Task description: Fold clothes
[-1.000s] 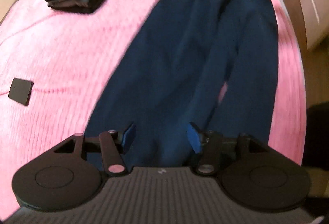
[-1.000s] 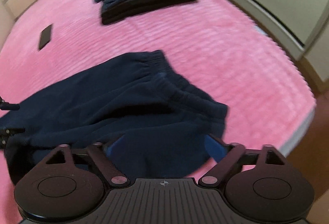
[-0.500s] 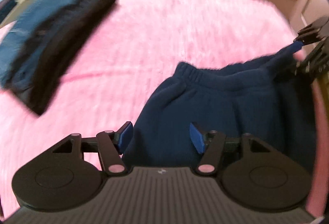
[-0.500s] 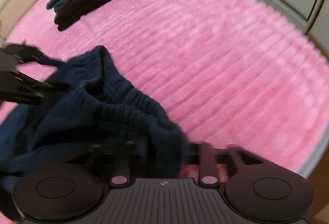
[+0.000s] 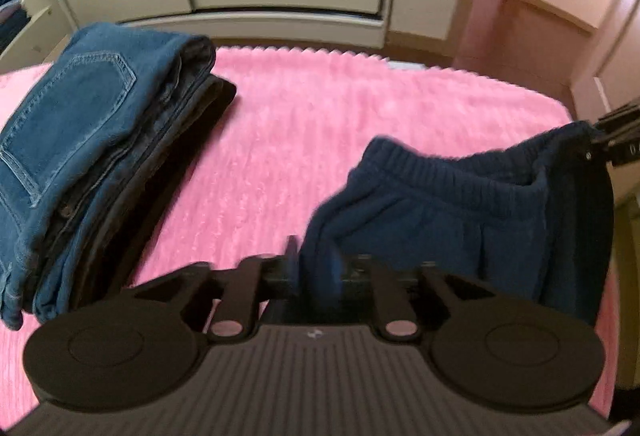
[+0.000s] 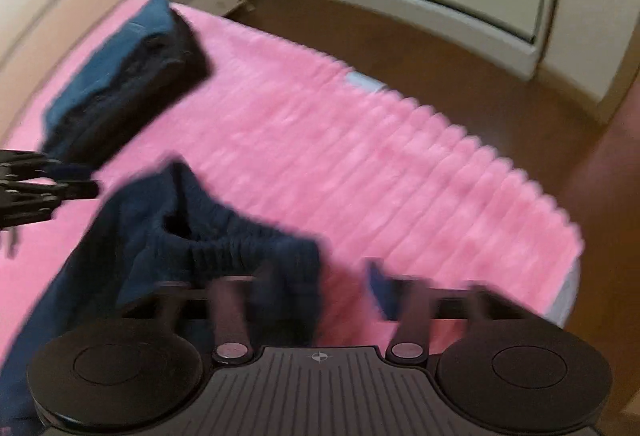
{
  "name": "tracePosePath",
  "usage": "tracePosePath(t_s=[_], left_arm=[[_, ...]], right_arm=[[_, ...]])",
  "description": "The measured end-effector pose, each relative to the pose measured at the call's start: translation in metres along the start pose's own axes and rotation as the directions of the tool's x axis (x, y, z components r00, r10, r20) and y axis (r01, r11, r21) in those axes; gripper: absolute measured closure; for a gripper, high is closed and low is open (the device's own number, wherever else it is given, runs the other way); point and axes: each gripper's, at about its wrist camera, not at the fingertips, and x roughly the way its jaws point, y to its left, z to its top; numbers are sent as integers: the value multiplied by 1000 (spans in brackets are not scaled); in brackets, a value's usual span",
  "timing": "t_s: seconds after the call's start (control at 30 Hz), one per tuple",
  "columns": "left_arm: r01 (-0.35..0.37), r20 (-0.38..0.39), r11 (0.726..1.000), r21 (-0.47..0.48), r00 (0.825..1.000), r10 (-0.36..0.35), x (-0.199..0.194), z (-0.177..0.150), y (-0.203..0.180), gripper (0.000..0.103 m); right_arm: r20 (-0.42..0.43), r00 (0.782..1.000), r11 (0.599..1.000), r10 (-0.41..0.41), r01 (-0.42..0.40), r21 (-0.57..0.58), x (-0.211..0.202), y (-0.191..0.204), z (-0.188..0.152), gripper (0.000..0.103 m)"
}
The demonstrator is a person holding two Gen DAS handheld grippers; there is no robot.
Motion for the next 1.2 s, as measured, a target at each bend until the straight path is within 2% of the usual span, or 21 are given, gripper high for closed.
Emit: tracePosePath(t_s=[0.1, 0.17, 0.27, 0.3, 0.4, 0.5, 0.57, 0.67, 0.8, 0.87, 0.93, 1.0, 1.07, 1.1, 1.17, 1.2], left_arm=[[-52, 49, 998, -40, 997, 54, -24, -22, 7, 60], [-83, 59, 994, -76, 994, 88, -59, -56, 15, 54], [-147, 21, 983, -113, 988, 150, -114, -126, 25, 50], [-174, 1, 976, -127, 984, 176, -133, -154, 26, 45], [-247, -64, 953, -175, 969, 239, -188, -241, 27, 42], [-279, -107, 933, -226, 960, 260, -232, -321, 12, 42], [-284, -118, 929, -237, 958, 263, -251, -363, -5, 42], [-269, -111, 929, -255, 962, 248, -265, -407, -35, 41], [-286, -91, 927, -244, 958, 272, -263, -448, -67, 40], [-330, -78, 913, -240, 944, 320, -259, -463, -81, 39], [-386, -79, 889, -248, 922, 378, -247, -477, -87, 39], [-436, -76, 859, -270, 899, 432, -235, -489, -89, 39], [-461, -72, 835, -302, 884, 462, -225, -496, -86, 39], [-467, -59, 826, -314, 878, 474, -222, -498, -85, 39], [-475, -26, 814, -335, 868, 496, -221, -500, -85, 39], [-483, -13, 808, -338, 861, 509, -221, -501, -86, 39]], right_arm=[[40, 999, 999, 14, -12, -48, -23, 12, -15, 36], [27, 999, 997, 47, -45, -57, -35, 27, -38, 35], [-21, 993, 986, 115, -117, -115, -51, 70, -83, 35], [-42, 989, 979, 144, -148, -143, -56, 87, -98, 35], [-115, 963, 927, 243, -266, -263, -68, 145, -150, 35], [-192, 919, 846, 345, -393, -361, -76, 199, -198, 32], [-237, 884, 779, 402, -466, -419, -78, 230, -226, 24], [-295, 837, 687, 461, -547, -479, -73, 265, -252, 23], [-364, 765, 546, 532, -638, -544, -55, 301, -276, 23], [-392, 739, 480, 548, -661, -577, -39, 310, -283, 23], [-410, 723, 437, 556, -674, -596, -27, 313, -290, 23], [-425, 697, 414, 578, -699, -583, -16, 311, -291, 23], [-427, 670, 402, 608, -723, -562, -10, 306, -292, 24], [-426, 656, 396, 623, -734, -552, -8, 303, -292, 27], [-429, 622, 374, 655, -760, -531, -12, 299, -292, 65], [-429, 605, 362, 671, -772, -522, -14, 299, -293, 68]])
